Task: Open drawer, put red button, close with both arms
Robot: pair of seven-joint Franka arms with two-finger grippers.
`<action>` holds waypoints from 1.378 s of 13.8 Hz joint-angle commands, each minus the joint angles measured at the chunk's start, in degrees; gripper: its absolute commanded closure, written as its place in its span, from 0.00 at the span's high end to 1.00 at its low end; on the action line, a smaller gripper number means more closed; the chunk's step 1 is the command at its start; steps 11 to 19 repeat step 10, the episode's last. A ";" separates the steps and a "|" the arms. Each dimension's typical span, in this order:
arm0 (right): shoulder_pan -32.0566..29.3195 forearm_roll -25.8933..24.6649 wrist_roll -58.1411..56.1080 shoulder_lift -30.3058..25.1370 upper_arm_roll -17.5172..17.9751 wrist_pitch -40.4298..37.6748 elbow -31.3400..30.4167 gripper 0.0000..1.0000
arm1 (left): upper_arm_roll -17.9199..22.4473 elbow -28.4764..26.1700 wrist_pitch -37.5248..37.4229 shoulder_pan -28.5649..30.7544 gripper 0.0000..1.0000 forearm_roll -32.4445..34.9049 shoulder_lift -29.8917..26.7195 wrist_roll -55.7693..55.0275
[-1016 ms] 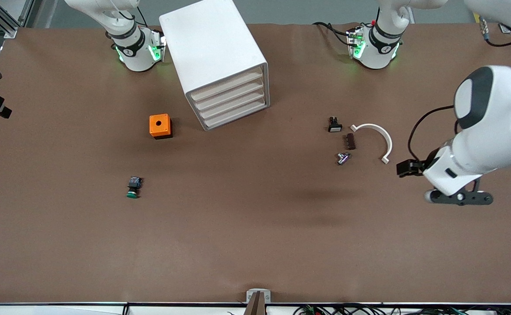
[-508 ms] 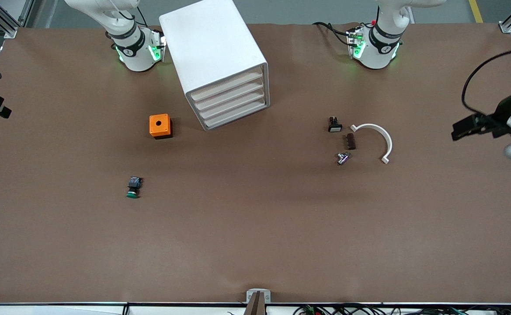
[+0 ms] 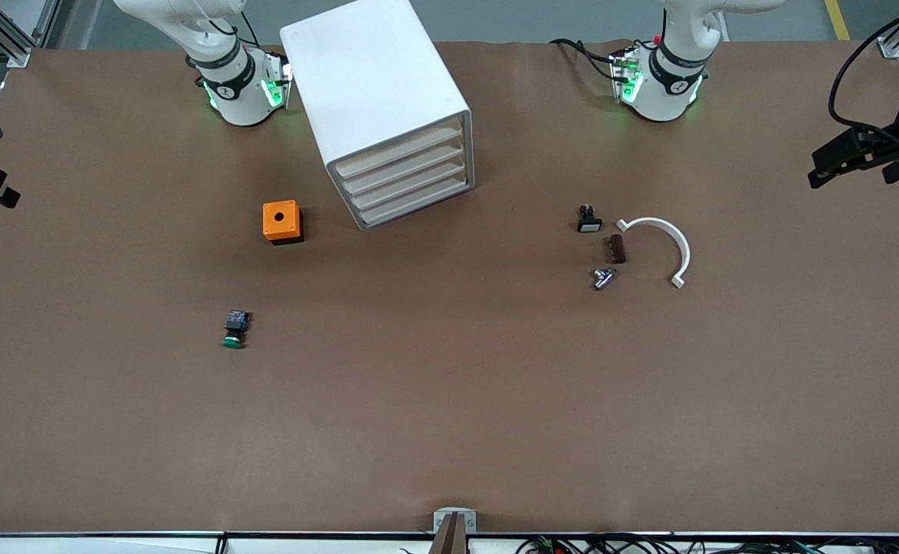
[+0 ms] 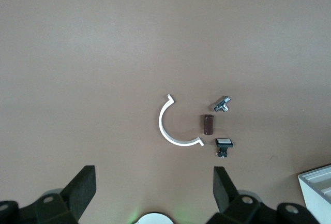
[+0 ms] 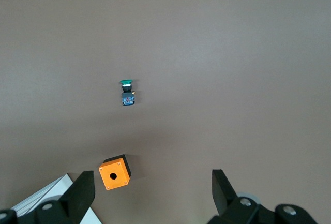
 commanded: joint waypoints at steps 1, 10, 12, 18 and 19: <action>-0.88 -0.16 -0.37 -0.11 0.63 -0.11 0.42 1.00 | -1.86 -4.23 0.98 0.84 1.00 -0.08 -5.60 -1.33; -0.88 -0.16 -0.37 -0.11 0.63 -0.10 0.50 1.00 | -1.69 -2.38 2.82 0.67 1.00 0.27 -4.02 0.24; -0.88 -0.16 -0.37 -0.11 0.63 -0.10 0.50 1.00 | -1.69 -2.38 2.82 0.67 1.00 0.27 -4.02 0.24; -0.88 -0.16 -0.37 -0.11 0.63 -0.10 0.50 1.00 | -1.69 -2.38 2.82 0.67 1.00 0.27 -4.02 0.24; -0.88 -0.16 -0.37 -0.11 0.63 -0.10 0.50 1.00 | -1.69 -2.38 2.82 0.67 1.00 0.27 -4.02 0.24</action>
